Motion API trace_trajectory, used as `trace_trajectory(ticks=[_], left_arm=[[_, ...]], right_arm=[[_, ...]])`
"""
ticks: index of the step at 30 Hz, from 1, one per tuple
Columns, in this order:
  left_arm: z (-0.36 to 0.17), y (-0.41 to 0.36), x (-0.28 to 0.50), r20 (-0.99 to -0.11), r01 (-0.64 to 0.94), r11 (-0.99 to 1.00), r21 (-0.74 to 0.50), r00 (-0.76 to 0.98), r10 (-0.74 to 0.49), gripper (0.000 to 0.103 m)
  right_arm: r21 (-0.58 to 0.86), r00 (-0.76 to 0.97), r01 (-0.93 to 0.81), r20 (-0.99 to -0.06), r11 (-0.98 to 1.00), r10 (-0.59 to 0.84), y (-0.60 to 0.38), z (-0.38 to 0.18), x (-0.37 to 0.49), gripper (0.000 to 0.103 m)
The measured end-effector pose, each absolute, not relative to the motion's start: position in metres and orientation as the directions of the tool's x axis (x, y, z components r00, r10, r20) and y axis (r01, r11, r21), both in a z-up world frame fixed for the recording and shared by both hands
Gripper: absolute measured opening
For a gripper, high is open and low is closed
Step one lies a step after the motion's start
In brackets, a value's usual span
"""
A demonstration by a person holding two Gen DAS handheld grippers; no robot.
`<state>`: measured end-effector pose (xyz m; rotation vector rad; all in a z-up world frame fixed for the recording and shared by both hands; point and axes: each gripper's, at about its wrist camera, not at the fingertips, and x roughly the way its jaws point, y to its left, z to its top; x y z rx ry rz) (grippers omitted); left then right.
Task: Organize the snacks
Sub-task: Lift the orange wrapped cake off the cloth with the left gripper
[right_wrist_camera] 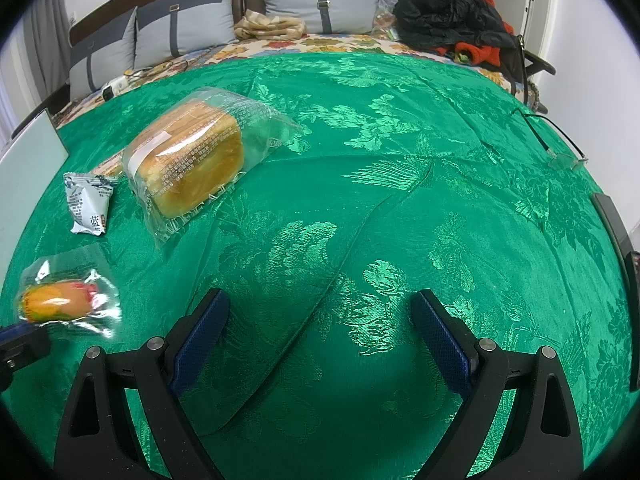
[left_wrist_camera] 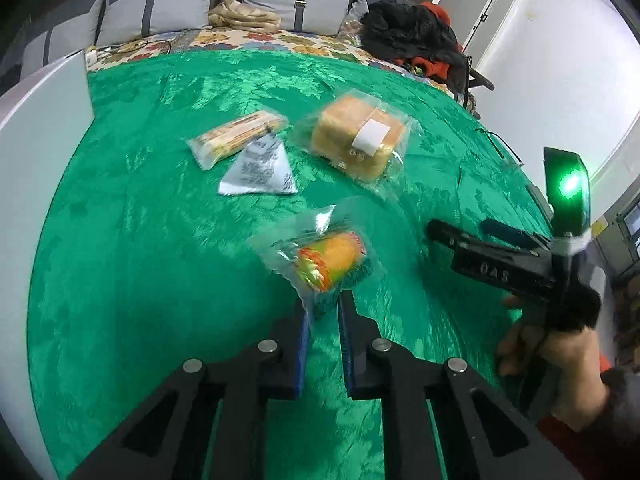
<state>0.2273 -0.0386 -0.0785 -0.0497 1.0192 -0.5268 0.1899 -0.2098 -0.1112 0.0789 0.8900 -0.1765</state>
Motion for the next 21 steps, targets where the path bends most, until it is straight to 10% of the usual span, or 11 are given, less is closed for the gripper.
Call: trace_trajectory(ticks=[3,5,7,21], left_arm=[[-0.083,-0.034,0.224,-0.829,0.406,0.870,-0.281,0.354,-0.433,0.025],[-0.084,-0.033,0.221,-0.838,0.416,0.865,-0.280,0.333,-0.432,0.066],[-0.079,-0.033,0.218,-0.842,0.437,0.861,-0.261,0.333,-0.424,0.078],[-0.093,-0.107,0.267,-0.922,0.743,0.669,0.004,0.261,-0.285,0.076]], right_arm=[[-0.005,0.616,0.186,-0.778,0.983,-0.120,-0.210,-0.111,0.190,0.096],[-0.005,0.616,0.186,-0.778,0.983,-0.120,-0.210,-0.111,0.190,0.095],[-0.005,0.616,0.186,-0.778,0.983,-0.120,-0.210,-0.111,0.190,0.095],[-0.005,0.616,0.186,-0.778,0.983,-0.120,-0.210,-0.111,0.190,0.096]])
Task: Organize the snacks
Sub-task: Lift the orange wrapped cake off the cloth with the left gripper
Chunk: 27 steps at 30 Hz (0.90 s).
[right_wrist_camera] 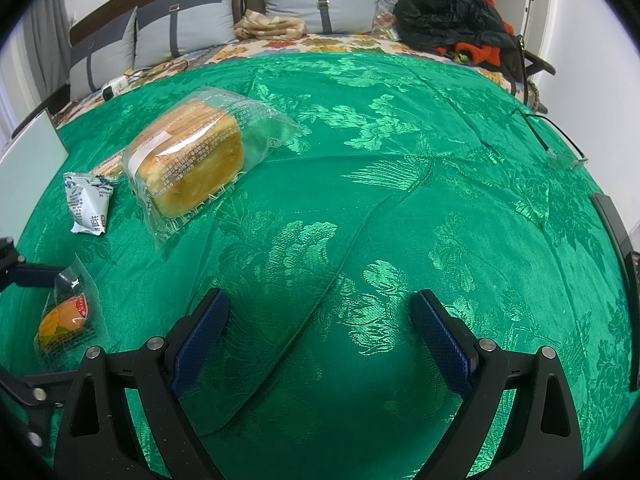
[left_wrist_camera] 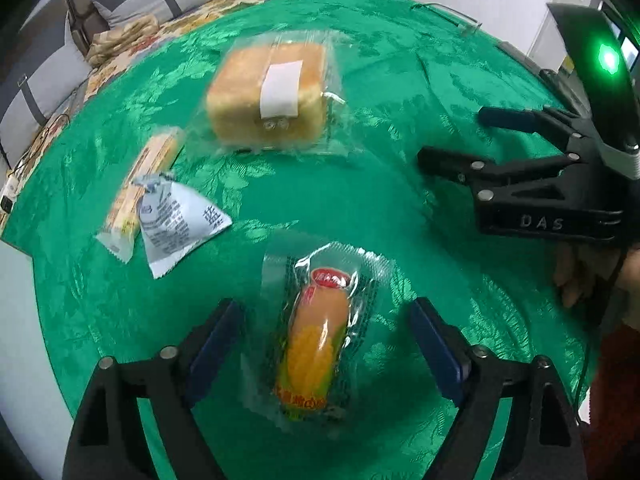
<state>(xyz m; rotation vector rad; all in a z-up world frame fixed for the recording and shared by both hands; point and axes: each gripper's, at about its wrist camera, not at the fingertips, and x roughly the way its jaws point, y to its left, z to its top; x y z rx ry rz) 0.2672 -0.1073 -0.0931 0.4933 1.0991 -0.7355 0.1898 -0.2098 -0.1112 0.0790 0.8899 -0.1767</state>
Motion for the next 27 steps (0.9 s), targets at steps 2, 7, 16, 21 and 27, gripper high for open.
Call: trace_trajectory(ticks=[2,7,16,21,27], left_arm=[[-0.088,-0.102,0.265,-0.908,0.722,0.692,-0.002,0.289,-0.304,0.042],[-0.086,-0.086,0.255,-0.887,0.654,0.756,-0.033,0.329,-0.323,0.038],[-0.055,-0.036,0.235,-0.794,0.467,0.844,-0.262,0.393,-0.464,0.003],[-0.061,-0.025,0.233,-0.795,0.430,0.854,-0.293,0.387,-0.467,0.003],[-0.060,-0.018,0.231,-0.789,0.431,0.844,-0.320,0.372,-0.489,0.049]], right_arm=[[-0.005,0.616,0.186,-0.778,0.983,-0.121,-0.210,-0.111,0.189,0.096],[-0.005,0.616,0.186,-0.778,0.983,-0.121,-0.210,-0.111,0.190,0.096],[-0.005,0.616,0.186,-0.778,0.983,-0.121,-0.210,-0.111,0.190,0.095],[-0.005,0.616,0.186,-0.778,0.983,-0.121,-0.210,-0.111,0.190,0.095],[-0.005,0.616,0.186,-0.778,0.982,-0.121,-0.210,-0.111,0.190,0.095]])
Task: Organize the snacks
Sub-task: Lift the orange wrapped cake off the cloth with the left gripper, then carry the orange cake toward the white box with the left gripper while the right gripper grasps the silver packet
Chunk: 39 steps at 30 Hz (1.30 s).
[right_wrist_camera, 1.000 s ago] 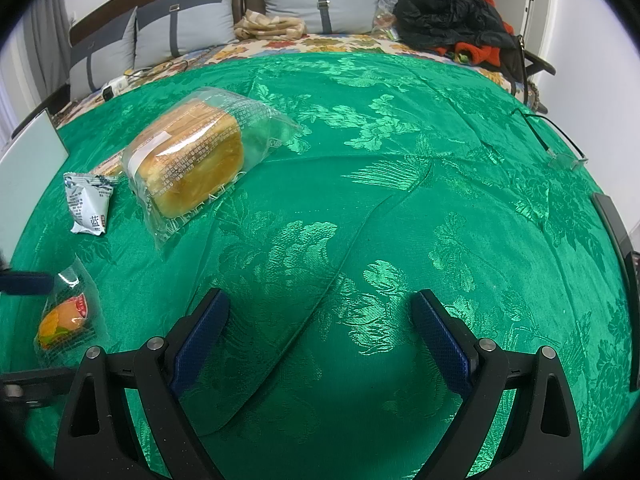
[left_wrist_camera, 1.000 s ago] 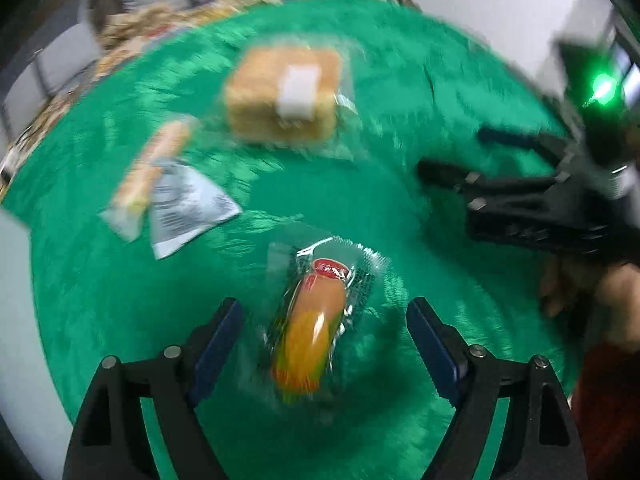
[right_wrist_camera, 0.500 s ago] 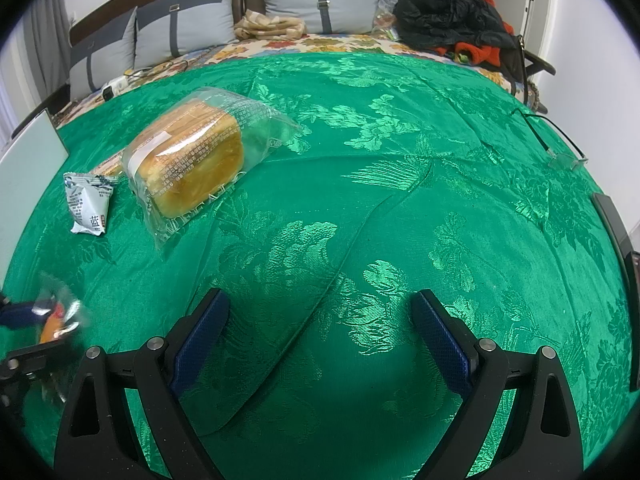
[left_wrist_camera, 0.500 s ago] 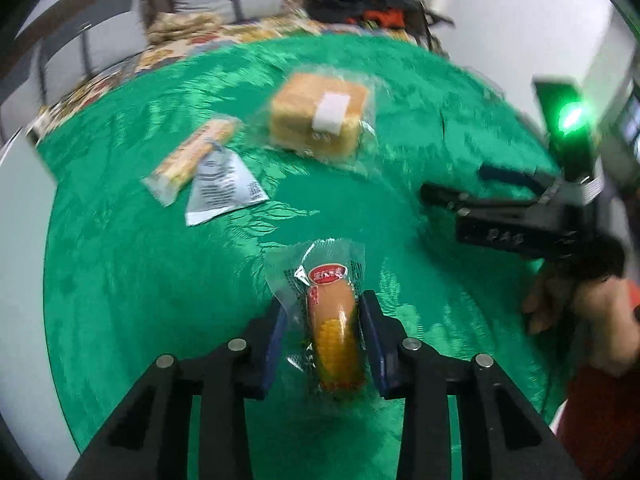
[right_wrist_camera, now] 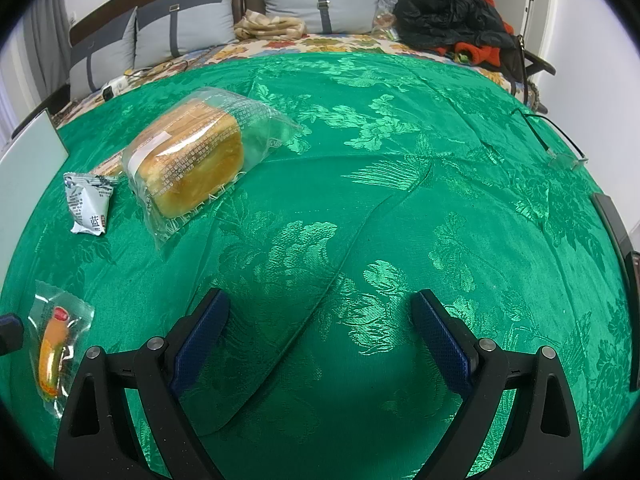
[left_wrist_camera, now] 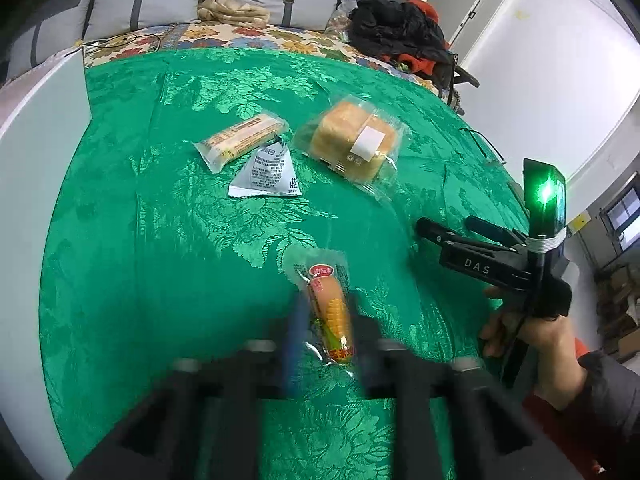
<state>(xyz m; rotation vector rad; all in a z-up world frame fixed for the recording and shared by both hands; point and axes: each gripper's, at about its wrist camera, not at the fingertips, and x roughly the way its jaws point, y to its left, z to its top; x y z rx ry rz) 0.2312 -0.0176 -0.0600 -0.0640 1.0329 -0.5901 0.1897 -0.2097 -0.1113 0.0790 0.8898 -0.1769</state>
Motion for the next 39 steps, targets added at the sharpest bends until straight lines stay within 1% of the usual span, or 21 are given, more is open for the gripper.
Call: trace_trajectory(ticks=[1,2,4,7,9,10,11,13,14,15,17,23,26,28,31,32,35,36,38,39], left_arm=[[-0.057,-0.017,0.230,-0.788,0.433,0.848,-0.305,0.386,-0.480,0.078],[-0.053,-0.016,0.229,-0.781,0.436,0.852,-0.290,0.407,-0.474,0.086],[-0.051,-0.016,0.231,-0.779,0.447,0.850,-0.280,0.412,-0.473,0.086],[-0.061,-0.027,0.240,-0.824,0.446,0.851,-0.276,0.347,-0.449,0.086],[-0.069,-0.042,0.243,-0.860,0.457,0.859,-0.231,0.317,-0.400,0.085],[-0.074,-0.050,0.244,-0.872,0.459,0.863,-0.213,0.310,-0.380,0.080],[-0.078,-0.057,0.243,-0.879,0.460,0.865,-0.201,0.305,-0.366,0.063],[-0.086,-0.072,0.241,-0.897,0.448,0.883,-0.139,0.321,-0.304,0.036],[-0.085,-0.074,0.238,-0.889,0.442,0.888,-0.129,0.346,-0.301,0.033],[-0.086,-0.074,0.237,-0.885,0.432,0.890,-0.145,0.346,-0.312,0.033],[-0.083,-0.067,0.234,-0.867,0.409,0.893,-0.186,0.359,-0.345,0.025],[-0.076,-0.032,0.226,-0.824,0.343,0.894,-0.288,0.387,-0.414,0.020],[-0.069,-0.020,0.218,-0.806,0.340,0.889,-0.306,0.405,-0.432,0.018],[-0.065,-0.013,0.210,-0.793,0.342,0.885,-0.317,0.417,-0.445,0.017],[-0.063,0.004,0.206,-0.776,0.317,0.887,-0.336,0.440,-0.452,0.016],[-0.063,0.010,0.204,-0.771,0.304,0.887,-0.347,0.447,-0.454,0.016],[-0.067,0.032,0.200,-0.754,0.252,0.881,-0.399,0.456,-0.472,0.016],[-0.068,0.039,0.200,-0.753,0.235,0.881,-0.411,0.458,-0.473,0.016],[-0.069,0.051,0.197,-0.750,0.207,0.883,-0.421,0.467,-0.468,0.016],[-0.068,0.057,0.196,-0.748,0.196,0.883,-0.426,0.472,-0.466,0.016]], right_arm=[[-0.005,0.616,0.186,-0.778,0.982,-0.121,-0.210,-0.111,0.189,0.095],[-0.005,0.616,0.186,-0.778,0.982,-0.121,-0.210,-0.111,0.189,0.095],[-0.005,0.616,0.186,-0.778,0.982,-0.121,-0.210,-0.111,0.190,0.095],[-0.005,0.616,0.186,-0.779,0.982,-0.121,-0.210,-0.111,0.190,0.095],[-0.005,0.616,0.186,-0.779,0.982,-0.121,-0.210,-0.111,0.189,0.095],[-0.005,0.616,0.186,-0.779,0.982,-0.121,-0.210,-0.111,0.190,0.095],[-0.005,0.616,0.187,-0.778,0.982,-0.121,-0.210,-0.111,0.189,0.095],[-0.005,0.616,0.187,-0.779,0.982,-0.121,-0.210,-0.111,0.189,0.095],[-0.005,0.616,0.187,-0.779,0.982,-0.121,-0.210,-0.111,0.190,0.096],[-0.005,0.616,0.187,-0.779,0.982,-0.121,-0.210,-0.111,0.189,0.096],[-0.004,0.616,0.187,-0.778,0.982,-0.121,-0.210,-0.111,0.190,0.096],[0.001,0.618,0.186,-0.778,0.983,-0.116,-0.211,-0.112,0.189,0.096],[0.002,0.619,0.183,-0.777,0.983,-0.113,-0.211,-0.111,0.189,0.095],[0.013,0.627,0.153,-0.774,0.988,-0.087,-0.208,-0.111,0.187,0.095],[0.116,0.641,0.020,-0.764,0.993,0.077,-0.190,-0.101,0.179,0.094],[0.175,0.652,-0.058,-0.739,0.983,0.171,-0.175,-0.093,0.176,0.094],[0.226,0.616,-0.236,-0.718,0.945,0.325,-0.129,-0.078,0.193,0.094],[0.232,0.598,-0.265,-0.721,0.936,0.349,-0.119,-0.076,0.201,0.092],[0.261,0.535,-0.310,-0.747,0.914,0.394,-0.089,-0.079,0.236,0.092],[0.261,0.519,-0.309,-0.759,0.915,0.392,-0.081,-0.083,0.250,0.092]])
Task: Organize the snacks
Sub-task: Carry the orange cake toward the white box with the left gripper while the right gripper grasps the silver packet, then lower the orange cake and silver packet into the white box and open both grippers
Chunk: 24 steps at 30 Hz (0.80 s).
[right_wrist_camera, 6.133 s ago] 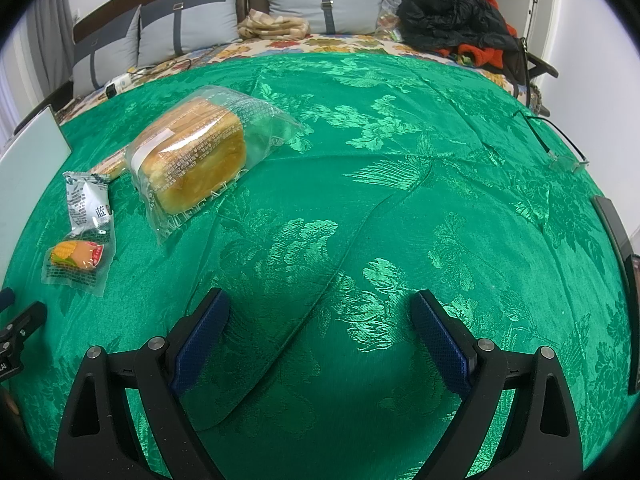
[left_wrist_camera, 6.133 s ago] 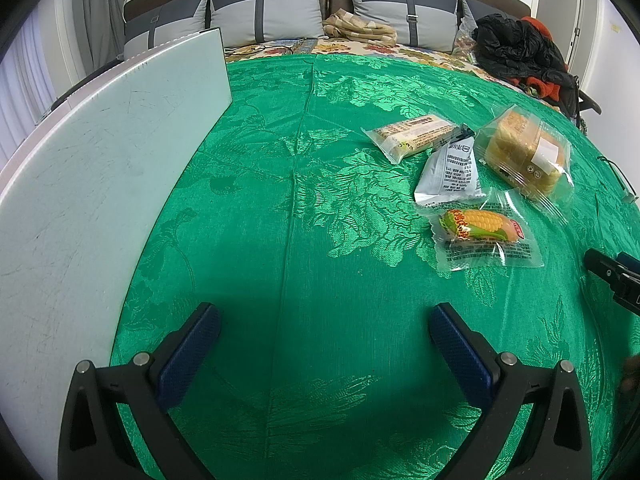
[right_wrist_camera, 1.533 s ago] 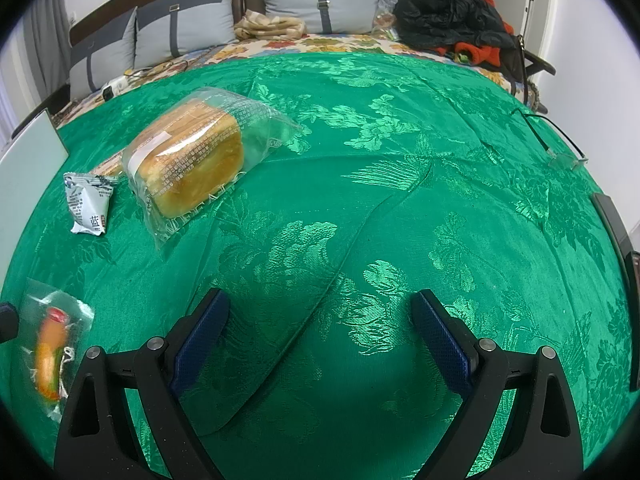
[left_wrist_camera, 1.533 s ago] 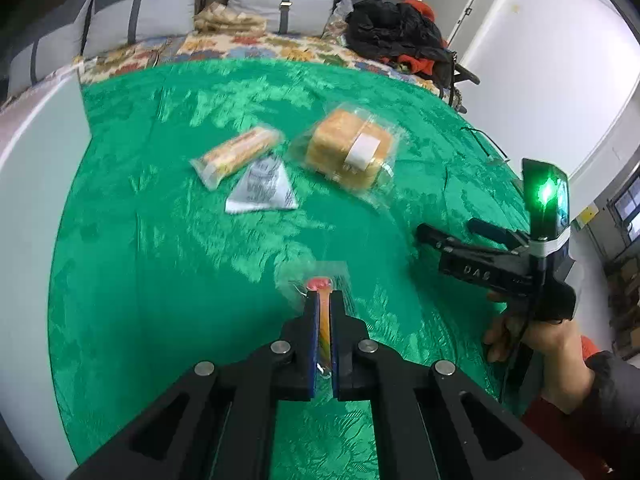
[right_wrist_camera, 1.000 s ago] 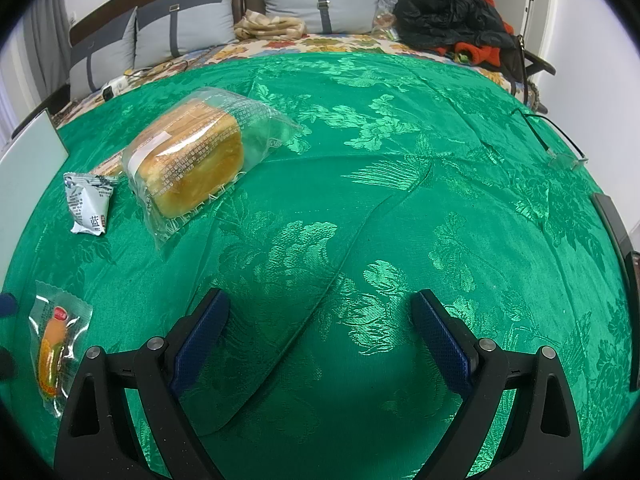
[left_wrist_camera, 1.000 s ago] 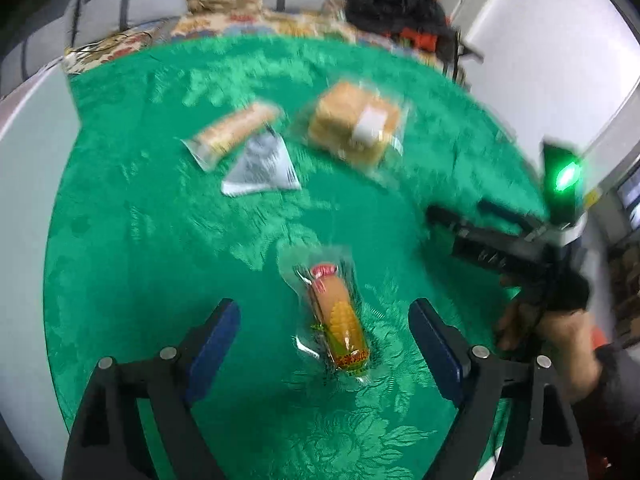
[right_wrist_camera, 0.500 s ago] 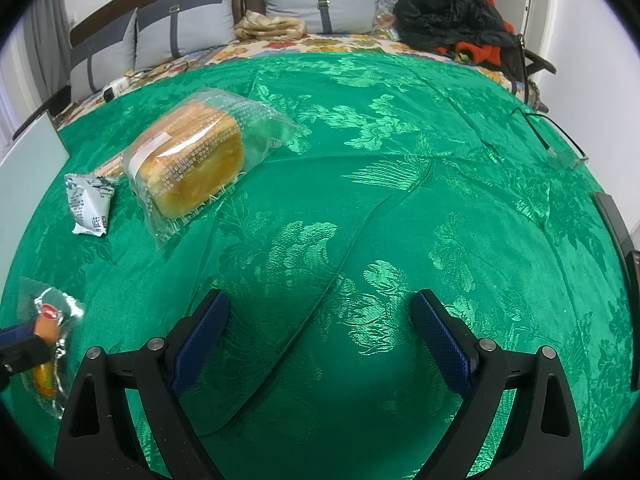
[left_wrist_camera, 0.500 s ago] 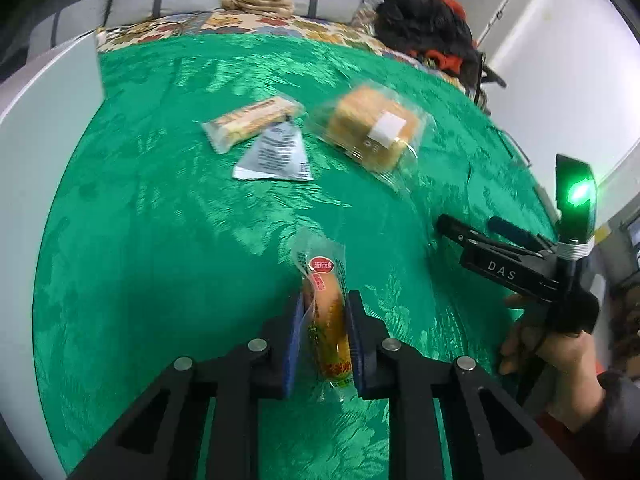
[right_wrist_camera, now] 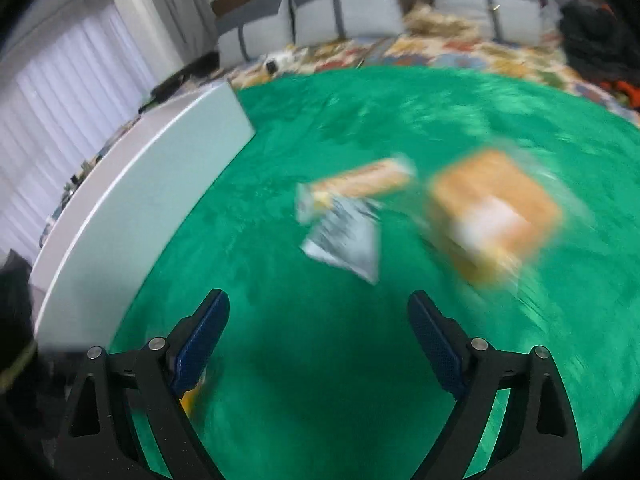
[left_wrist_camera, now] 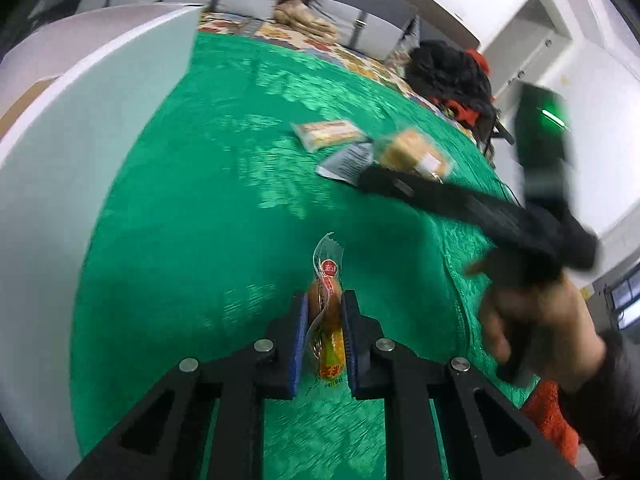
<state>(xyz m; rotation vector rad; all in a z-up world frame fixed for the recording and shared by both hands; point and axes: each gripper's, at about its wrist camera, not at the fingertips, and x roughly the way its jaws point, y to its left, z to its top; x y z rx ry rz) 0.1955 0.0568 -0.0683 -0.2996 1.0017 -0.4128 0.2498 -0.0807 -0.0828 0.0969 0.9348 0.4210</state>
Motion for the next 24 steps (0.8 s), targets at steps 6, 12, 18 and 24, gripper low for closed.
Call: trace_trajectory(ticks=[6,12,18,24], left_arm=[[-0.056,0.074,0.187,-0.717,0.172,0.869,-0.465,0.502,-0.483,0.011],[-0.038,0.080,0.181,-0.665,0.197,0.844,-0.499,0.538,-0.518,0.000],[-0.024,0.092,0.168,-0.631,0.187,0.830,-0.525,0.569,-0.528,0.000],[0.024,0.121,0.149,-0.537,0.191,0.794,-0.578,0.644,-0.546,0.000]], right_arm=[[0.282,0.467,-0.220,-0.810,0.934,0.355,-0.066,-0.100,0.300,0.034],[0.320,0.506,-0.233,-0.766,0.918,0.396,-0.093,-0.063,0.257,0.033],[0.336,0.535,-0.221,-0.743,0.916,0.402,-0.115,-0.034,0.220,0.033],[0.374,0.552,-0.263,-0.698,0.889,0.456,-0.102,0.005,0.200,0.033]])
